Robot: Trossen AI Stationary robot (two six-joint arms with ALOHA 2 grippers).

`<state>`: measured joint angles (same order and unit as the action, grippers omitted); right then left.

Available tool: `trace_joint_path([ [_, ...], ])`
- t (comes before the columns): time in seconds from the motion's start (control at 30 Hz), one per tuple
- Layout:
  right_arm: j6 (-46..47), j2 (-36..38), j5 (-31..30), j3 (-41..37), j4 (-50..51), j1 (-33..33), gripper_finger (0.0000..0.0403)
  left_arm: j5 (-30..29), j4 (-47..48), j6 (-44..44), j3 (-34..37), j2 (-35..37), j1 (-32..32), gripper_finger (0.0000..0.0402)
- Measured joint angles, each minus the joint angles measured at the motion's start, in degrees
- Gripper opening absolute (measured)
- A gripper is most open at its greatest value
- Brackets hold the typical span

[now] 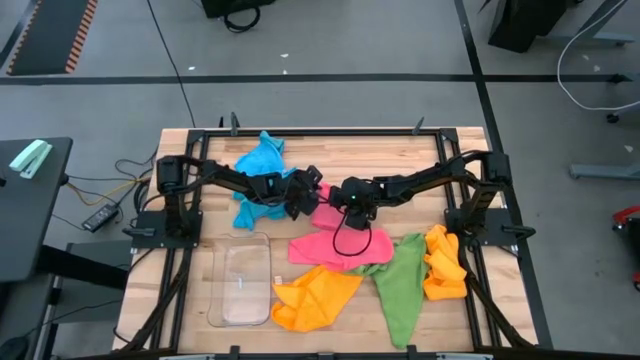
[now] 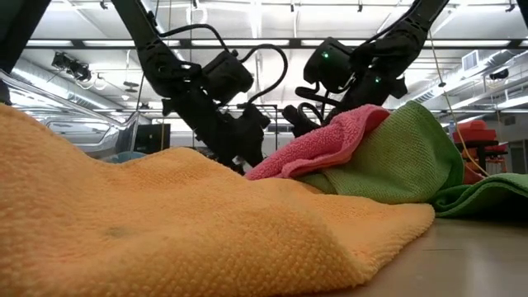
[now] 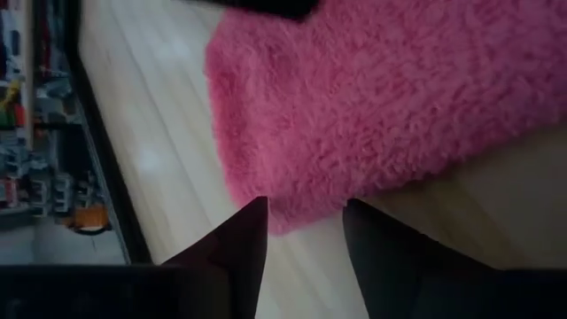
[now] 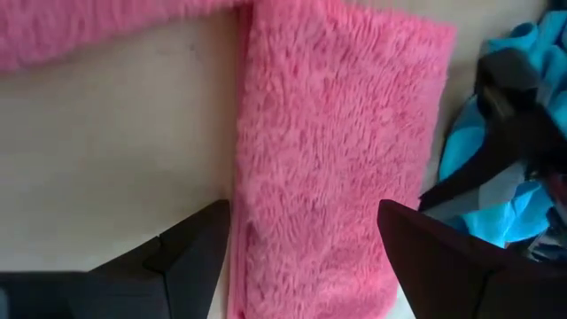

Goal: Fold microfiber towels
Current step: Put the top pink microfiber cloth into the transparent bin

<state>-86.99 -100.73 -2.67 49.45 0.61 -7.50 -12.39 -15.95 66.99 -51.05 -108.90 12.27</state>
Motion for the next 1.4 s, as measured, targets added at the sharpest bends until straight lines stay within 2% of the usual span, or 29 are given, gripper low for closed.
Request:
trace_joint_path([
  [0.4,0.93,0.0,3.71,-0.02,-0.56,0.53,0.0287,-0.43,0.69,-0.69,0.0,0.0,-0.48,0.0131],
  [0.87,1.51,0.0,6.0,-0.02,-0.19,-0.38,0.0166,-0.47,0.41,-3.68,0.0,0.02,-1.64,0.0136],
  [1.13,1.53,-5.29,6.5,0.43,-1.84,-0.36,0.01,-2.21,0.1,-4.76,0.0,0.44,-3.0,0.0129],
  [1.27,1.73,-4.77,5.2,0.17,-2.07,-0.18,0.0048,-5.7,3.2,-5.35,0.0,2.4,-4.11,0.0135],
  [1.4,5.14,-2.84,4.95,-0.07,-0.87,-0.25,0.0026,-6.03,7.6,-6.72,0.02,5.11,-4.57,0.0136],
])
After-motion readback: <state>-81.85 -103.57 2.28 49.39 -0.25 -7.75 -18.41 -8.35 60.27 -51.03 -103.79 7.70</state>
